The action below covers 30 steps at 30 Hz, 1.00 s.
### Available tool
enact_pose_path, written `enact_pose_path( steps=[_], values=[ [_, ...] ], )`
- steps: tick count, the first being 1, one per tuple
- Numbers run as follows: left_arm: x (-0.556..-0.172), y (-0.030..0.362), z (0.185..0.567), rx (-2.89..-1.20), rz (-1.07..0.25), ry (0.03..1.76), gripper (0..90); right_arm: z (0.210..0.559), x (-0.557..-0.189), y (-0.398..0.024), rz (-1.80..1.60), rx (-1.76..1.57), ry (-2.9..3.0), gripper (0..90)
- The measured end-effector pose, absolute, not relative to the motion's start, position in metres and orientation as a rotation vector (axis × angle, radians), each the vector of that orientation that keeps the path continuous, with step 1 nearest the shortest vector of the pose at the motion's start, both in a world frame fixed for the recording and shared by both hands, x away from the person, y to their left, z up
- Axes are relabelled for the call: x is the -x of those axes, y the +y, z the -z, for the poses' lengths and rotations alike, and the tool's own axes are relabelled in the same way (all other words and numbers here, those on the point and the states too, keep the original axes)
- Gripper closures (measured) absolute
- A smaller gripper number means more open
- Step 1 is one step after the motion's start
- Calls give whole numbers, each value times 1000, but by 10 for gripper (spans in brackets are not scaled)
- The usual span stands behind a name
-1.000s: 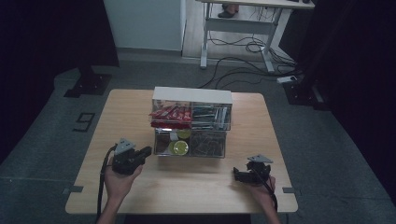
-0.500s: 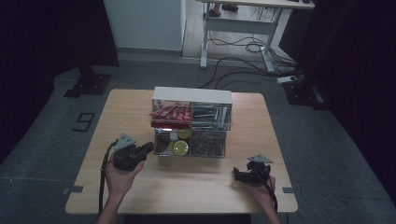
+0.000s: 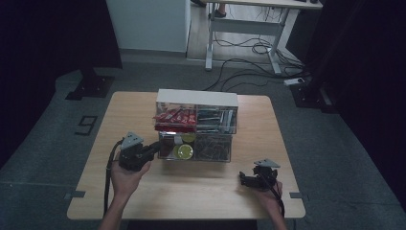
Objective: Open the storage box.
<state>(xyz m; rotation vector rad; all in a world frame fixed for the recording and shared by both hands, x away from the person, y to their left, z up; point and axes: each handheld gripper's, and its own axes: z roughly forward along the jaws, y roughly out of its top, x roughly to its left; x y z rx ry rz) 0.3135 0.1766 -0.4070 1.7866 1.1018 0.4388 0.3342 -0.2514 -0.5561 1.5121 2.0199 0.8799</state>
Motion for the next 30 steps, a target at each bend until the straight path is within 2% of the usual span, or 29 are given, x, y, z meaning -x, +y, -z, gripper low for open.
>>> enact_pose_path(
  steps=[30],
  values=[
    [-324,162,376,-1780,-438,1054,870,556,-333,-251,-894,-1497,2020,95]
  ],
)
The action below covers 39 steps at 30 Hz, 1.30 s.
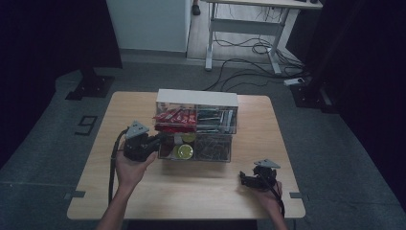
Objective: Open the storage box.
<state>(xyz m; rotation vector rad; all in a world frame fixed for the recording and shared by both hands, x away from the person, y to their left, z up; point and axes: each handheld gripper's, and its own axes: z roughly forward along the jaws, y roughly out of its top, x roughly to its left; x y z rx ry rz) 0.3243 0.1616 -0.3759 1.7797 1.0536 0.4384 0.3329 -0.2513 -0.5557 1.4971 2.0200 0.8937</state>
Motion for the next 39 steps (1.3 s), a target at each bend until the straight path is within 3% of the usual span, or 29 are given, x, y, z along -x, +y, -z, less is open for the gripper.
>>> enact_pose_path(
  steps=[39],
  values=[
    [-345,142,357,-1793,-351,1018,872,556,-332,-251,-902,-1487,2024,114]
  ],
)
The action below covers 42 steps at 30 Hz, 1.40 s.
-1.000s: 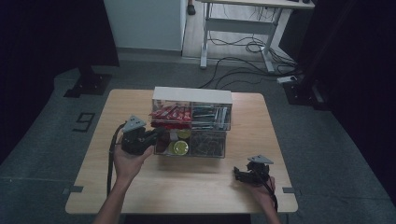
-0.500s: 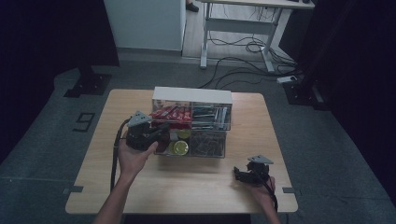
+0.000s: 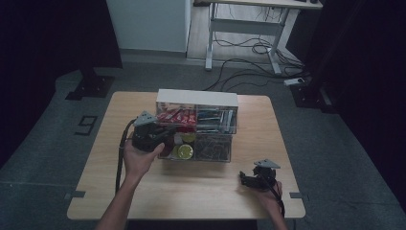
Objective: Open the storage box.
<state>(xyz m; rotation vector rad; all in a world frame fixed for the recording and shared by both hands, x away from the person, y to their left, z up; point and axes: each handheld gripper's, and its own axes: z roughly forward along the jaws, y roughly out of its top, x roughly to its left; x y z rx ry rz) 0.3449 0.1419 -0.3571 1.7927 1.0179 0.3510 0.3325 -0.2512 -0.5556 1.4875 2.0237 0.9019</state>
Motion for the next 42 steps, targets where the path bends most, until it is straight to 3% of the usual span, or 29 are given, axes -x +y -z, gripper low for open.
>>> enact_pose_path(
  steps=[42],
  values=[
    [-355,145,332,-1726,-354,1003,865,555,-332,-251,-901,-1491,2024,120]
  ],
)
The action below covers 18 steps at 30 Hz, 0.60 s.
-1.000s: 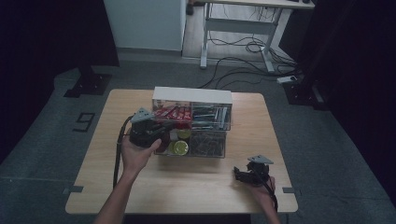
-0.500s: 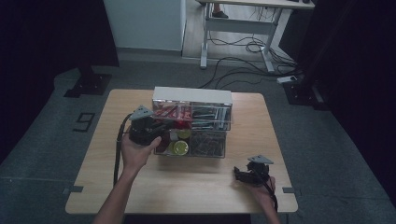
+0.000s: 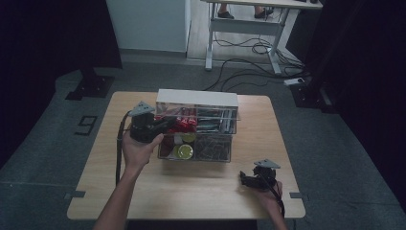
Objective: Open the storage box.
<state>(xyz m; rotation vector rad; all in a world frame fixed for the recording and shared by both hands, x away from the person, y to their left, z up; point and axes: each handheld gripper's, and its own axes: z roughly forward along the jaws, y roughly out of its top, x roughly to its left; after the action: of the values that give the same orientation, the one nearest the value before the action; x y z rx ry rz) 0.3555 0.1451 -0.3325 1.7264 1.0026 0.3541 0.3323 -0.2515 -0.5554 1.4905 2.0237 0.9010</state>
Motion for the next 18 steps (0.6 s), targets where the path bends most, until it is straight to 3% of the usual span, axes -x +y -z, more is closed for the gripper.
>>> enact_pose_path(
  steps=[18],
  values=[
    [-364,139,328,-1727,-354,999,863,555,-332,-252,-903,-1494,2019,129]
  ],
)
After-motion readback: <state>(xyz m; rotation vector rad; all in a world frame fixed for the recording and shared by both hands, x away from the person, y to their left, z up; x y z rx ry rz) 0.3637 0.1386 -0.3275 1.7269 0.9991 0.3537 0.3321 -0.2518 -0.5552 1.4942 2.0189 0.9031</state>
